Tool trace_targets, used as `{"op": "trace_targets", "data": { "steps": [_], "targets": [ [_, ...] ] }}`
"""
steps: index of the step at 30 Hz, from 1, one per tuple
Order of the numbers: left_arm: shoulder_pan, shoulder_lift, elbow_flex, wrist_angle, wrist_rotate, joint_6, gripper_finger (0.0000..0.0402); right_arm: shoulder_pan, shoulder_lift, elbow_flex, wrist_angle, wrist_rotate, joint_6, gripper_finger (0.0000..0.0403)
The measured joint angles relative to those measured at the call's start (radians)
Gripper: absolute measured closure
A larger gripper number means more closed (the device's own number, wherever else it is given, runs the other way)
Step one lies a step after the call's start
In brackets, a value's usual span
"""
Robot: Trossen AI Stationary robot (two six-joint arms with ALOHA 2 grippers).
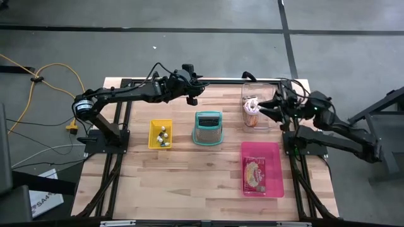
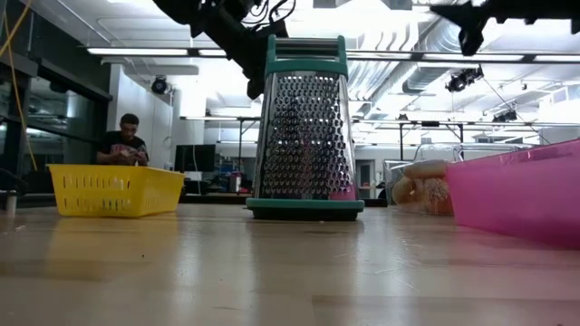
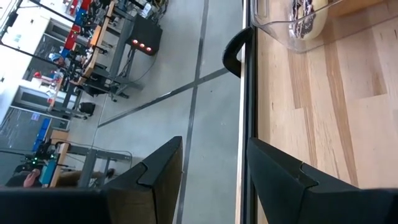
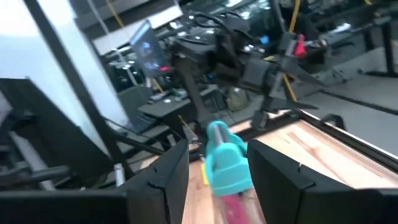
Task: Pick & Place Food Item
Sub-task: Return to Home Position
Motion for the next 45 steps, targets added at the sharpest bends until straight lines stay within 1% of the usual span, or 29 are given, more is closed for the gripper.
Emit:
{"op": "trace_targets", "data": {
  "steps": [3,8,15,20,24,29,35,40,45],
  "targets": [
    [0.0,0.0,0.0,0.001,0.0,0.0,0.0228,0.034,-0.039,0.0,-0.015,0.006,0.0,0.0251],
    [0.0,0.0,0.0,0.002,0.0,0.0,0.0228,0.077,-0.103,0.0,-0.092,0.055,-0.009,0.0251],
    [0.0,0.0,0.0,0.002,0.0,0.0,0.0228,0.132,-0.165,0.0,-0.213,0.186,-0.049,0.0251],
    [0.0,0.0,0.0,0.002,0.0,0.0,0.0228,0.165,-0.186,-0.001,-0.234,0.223,-0.06,0.0251],
    [0.0,0.0,0.0,0.002,0.0,0.0,0.0228,0.193,-0.205,-0.031,-0.226,0.267,-0.072,0.0251],
    [0.0,0.0,0.0,0.002,0.0,0.0,0.0228,0.228,-0.235,-0.117,-0.157,0.341,-0.063,0.0251],
    [0.0,0.0,0.0,0.002,0.0,0.0,0.0228,0.271,-0.303,-0.201,-0.145,0.426,-0.058,0.0251],
    [0.0,0.0,0.0,0.002,0.0,0.0,0.0228,0.323,-0.366,-0.254,-0.133,0.496,-0.053,0.0251],
    [0.0,0.0,0.0,0.002,0.0,0.0,0.0228,0.391,-0.402,-0.319,-0.073,0.537,-0.075,0.0251]
  ]
}}
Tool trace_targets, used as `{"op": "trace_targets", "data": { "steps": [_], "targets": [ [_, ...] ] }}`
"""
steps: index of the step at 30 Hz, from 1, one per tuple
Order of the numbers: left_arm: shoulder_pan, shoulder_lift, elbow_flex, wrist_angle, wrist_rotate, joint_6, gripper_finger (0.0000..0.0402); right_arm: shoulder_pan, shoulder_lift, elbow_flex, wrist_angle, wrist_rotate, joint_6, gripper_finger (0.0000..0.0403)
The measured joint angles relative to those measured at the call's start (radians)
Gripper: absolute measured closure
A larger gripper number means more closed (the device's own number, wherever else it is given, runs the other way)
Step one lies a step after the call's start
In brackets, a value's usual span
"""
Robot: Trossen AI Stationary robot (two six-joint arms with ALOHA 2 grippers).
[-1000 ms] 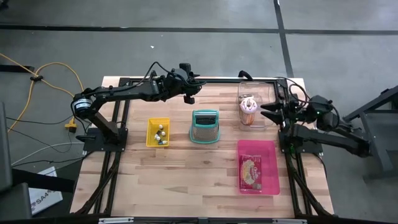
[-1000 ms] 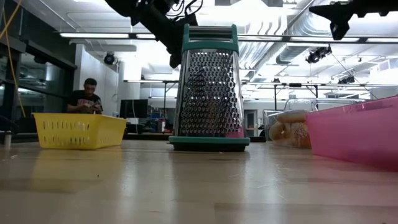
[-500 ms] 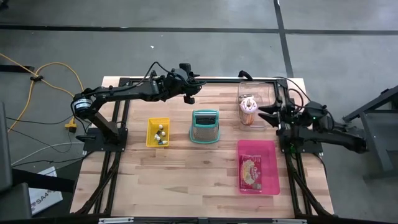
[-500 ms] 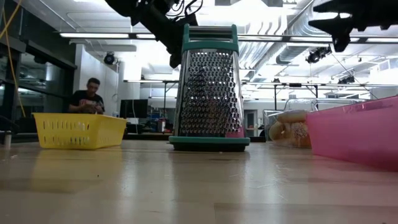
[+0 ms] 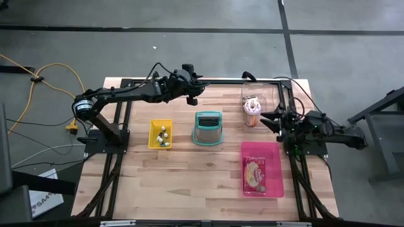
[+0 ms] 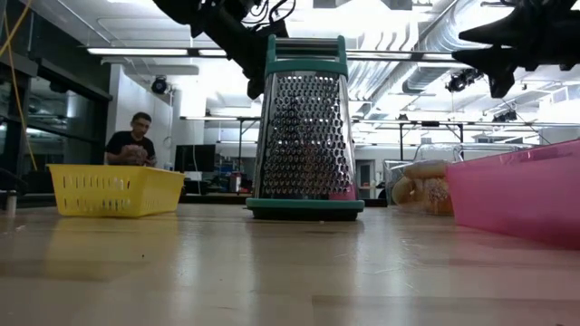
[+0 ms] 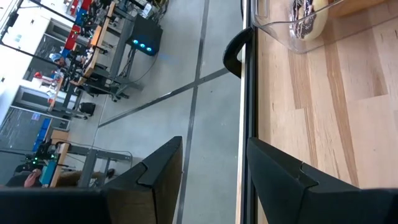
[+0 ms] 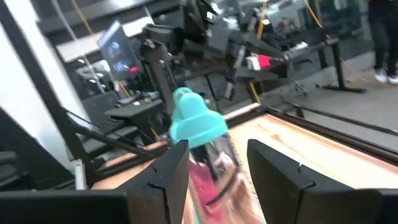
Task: Pick & Place Food Item
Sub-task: Return to Home Position
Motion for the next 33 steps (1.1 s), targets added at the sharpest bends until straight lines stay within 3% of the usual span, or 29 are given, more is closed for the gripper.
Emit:
{"op": "trace_targets", "data": {
  "steps": [8,23,33],
  "targets": [
    [0.0,0.0,0.0,0.0,0.0,0.0,0.0228,0.105,-0.004,-0.106,0.196,0.044,-0.053,0.0266],
    [0.0,0.0,0.0,0.0,0.0,0.0,0.0228,0.29,-0.003,-0.126,0.197,0.029,-0.149,0.0271],
    [0.0,0.0,0.0,0.0,0.0,0.0,0.0228,0.368,-0.008,-0.179,0.295,0.003,-0.184,0.0273]
  ]
}}
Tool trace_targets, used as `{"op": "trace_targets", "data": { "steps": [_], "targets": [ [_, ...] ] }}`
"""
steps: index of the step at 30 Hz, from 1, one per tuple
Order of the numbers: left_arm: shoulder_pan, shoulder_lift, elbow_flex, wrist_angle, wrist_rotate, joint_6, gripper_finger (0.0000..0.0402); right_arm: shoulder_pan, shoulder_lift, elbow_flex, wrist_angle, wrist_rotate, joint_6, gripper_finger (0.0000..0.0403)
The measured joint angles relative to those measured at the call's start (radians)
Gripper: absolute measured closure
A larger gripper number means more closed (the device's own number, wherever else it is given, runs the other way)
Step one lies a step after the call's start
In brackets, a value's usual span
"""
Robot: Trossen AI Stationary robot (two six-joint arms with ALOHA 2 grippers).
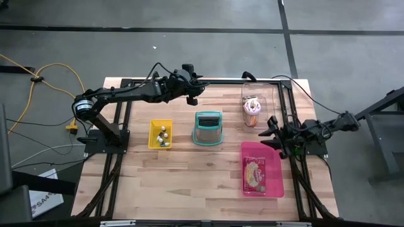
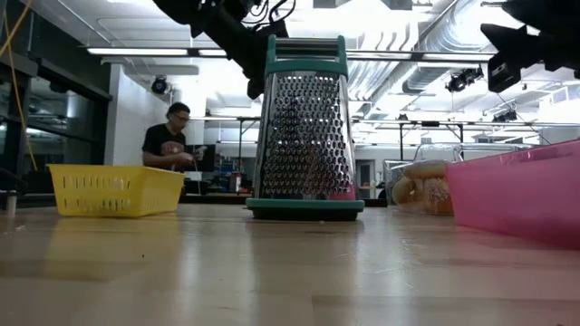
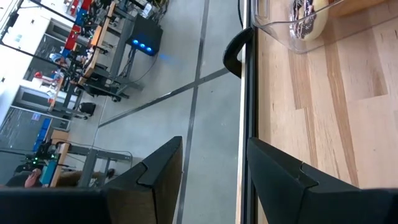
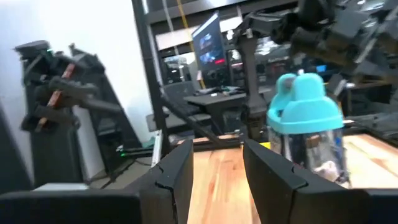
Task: Pick & Place Food Item
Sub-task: Return to Home Position
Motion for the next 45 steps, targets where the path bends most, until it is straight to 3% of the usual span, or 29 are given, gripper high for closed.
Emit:
{"op": "trace_targets", "data": {
  "steps": [14,21,26,38,45],
  "targets": [
    [0.0,0.0,0.0,0.0,0.0,0.0,0.0228,0.024,-0.001,-0.001,-0.141,-0.031,-0.003,0.0276],
    [0.0,0.0,0.0,0.0,0.0,0.0,0.0228,0.021,-0.001,-0.001,-0.169,0.057,-0.017,0.0276],
    [0.0,0.0,0.0,0.001,0.0,0.0,0.0228,-0.02,-0.001,-0.002,-0.17,0.057,-0.032,0.0276],
    [0.0,0.0,0.0,0.001,0.0,0.0,0.0228,-0.195,-0.001,-0.002,-0.213,-0.145,-0.031,0.0276],
    [0.0,0.0,0.0,0.001,0.0,0.0,0.0228,-0.266,-0.001,-0.003,-0.213,-0.15,-0.028,0.0276]
  ]
}}
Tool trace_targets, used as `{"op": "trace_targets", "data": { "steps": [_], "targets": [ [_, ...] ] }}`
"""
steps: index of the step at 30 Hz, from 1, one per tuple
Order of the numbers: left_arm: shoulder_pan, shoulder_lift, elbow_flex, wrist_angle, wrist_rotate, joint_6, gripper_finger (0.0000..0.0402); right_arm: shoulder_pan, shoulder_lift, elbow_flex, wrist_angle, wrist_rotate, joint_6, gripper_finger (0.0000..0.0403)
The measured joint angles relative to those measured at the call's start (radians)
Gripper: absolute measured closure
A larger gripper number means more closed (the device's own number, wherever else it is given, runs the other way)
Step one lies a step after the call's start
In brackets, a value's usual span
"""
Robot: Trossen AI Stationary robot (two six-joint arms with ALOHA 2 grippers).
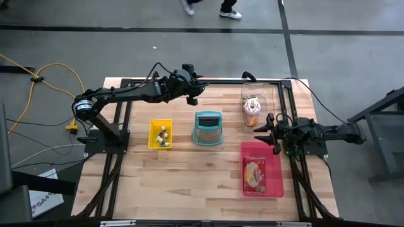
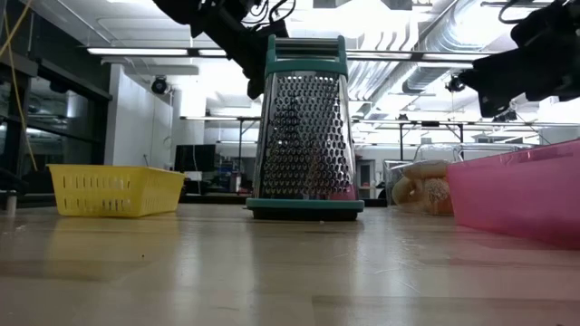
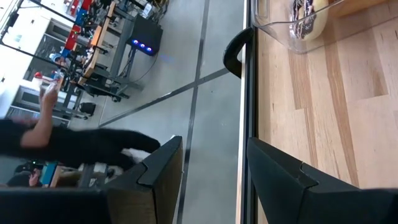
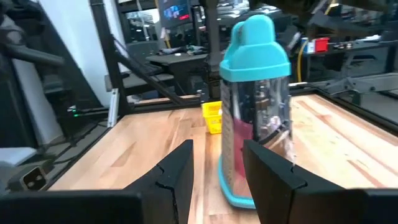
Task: Pick & Place Food Item
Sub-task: Return to Home Position
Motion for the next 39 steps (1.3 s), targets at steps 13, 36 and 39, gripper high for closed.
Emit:
{"op": "trace_targets", "data": {
  "steps": [13,36,39],
  "targets": [
    [0.0,0.0,0.0,0.0,0.0,0.0,0.0228,-0.133,0.001,-0.001,0.0,0.001,0.021,0.0276],
    [0.0,0.0,0.0,0.0,0.0,0.0,0.0228,-0.165,0.053,-0.001,-0.001,0.002,0.031,0.0276],
    [0.0,0.0,0.0,0.0,0.0,0.0,0.0228,-0.165,0.053,-0.001,-0.001,0.002,0.031,0.0276]
  ]
}}
